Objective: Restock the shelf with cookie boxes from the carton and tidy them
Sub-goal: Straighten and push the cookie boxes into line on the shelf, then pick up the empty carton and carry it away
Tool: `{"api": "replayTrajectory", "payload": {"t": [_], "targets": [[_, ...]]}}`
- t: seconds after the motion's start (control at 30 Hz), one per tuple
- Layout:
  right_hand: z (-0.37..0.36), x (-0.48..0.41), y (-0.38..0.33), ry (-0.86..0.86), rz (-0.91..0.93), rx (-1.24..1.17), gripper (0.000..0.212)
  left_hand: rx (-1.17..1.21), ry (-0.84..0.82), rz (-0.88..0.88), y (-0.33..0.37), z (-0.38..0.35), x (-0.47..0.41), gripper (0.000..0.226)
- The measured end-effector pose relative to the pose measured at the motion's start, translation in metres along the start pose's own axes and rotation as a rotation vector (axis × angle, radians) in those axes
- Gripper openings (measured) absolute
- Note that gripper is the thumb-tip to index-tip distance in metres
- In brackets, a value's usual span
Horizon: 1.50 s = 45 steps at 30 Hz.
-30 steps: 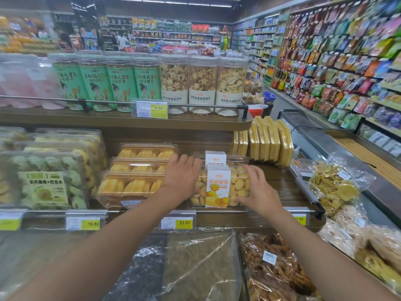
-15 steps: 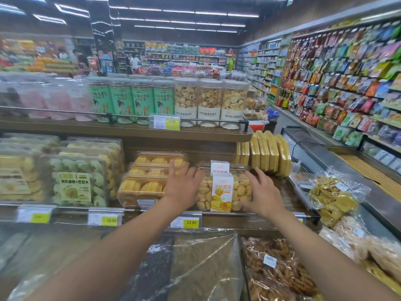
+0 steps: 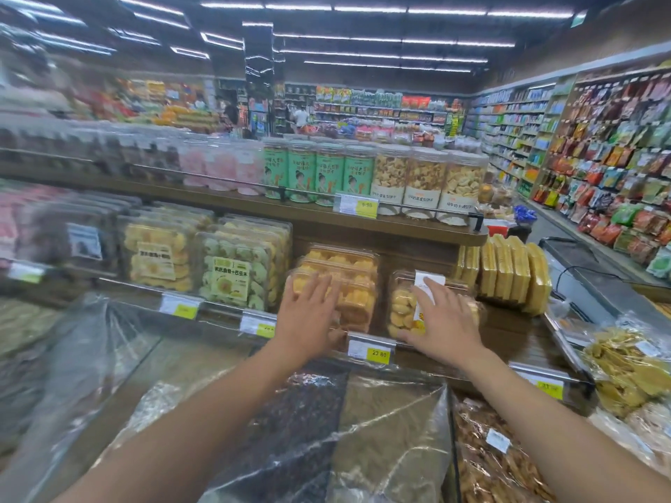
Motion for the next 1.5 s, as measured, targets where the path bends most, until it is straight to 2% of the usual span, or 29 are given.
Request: {"api": "replayTrajectory", "payload": {"t": [0.33, 0.53, 0.7, 0.83, 1.03, 1.27, 1.5], "targets": [[0.071, 0.022, -0.164, 0.09, 0.225, -0.007, 0.096, 0.033, 0.078, 0.232, -0.145, 0.037, 0.157, 0.09], [0.111, 0.064, -0.317, 0.092, 0.406, -0.051, 0.094, 0.004, 0.094, 0.422, -0.248, 0.065, 0.31, 0.088], [0.13, 0.111, -0.445, 0.119, 0.551, -0.108, 0.106, 0.008, 0.098, 0.575, -0.319, 0.077, 0.439, 0.084], [0.144, 0.151, -0.545, 0.123, 0.653, -0.148, 0.097, 0.021, 0.058, 0.738, -0.362, 0.091, 0.539, 0.085], [0.163, 0.2, -0.68, 0.126, 0.862, -0.209, 0.095, 0.014, 0.034, 0.99, -0.415, 0.097, 0.671, 0.09], [0.173, 0.24, -0.824, 0.136, 1.09, -0.222, 0.095, 0.006, -0.003, 1.228, -0.464, 0.092, 0.784, 0.09], [0.174, 0.247, -0.956, 0.135, 1.276, -0.224, 0.091, -0.036, -0.09, 1.384, -0.543, 0.079, 0.844, 0.091]]}}
Point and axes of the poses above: each hand's wrist, its own x-axis away from the middle knuckle, its own z-axis out of the back of the hand, y = z × x, the point moved 2 cm from there along -x, towards the middle knuckle, and after that the axes turned 15 degrees about x, right-handed, at the moved point
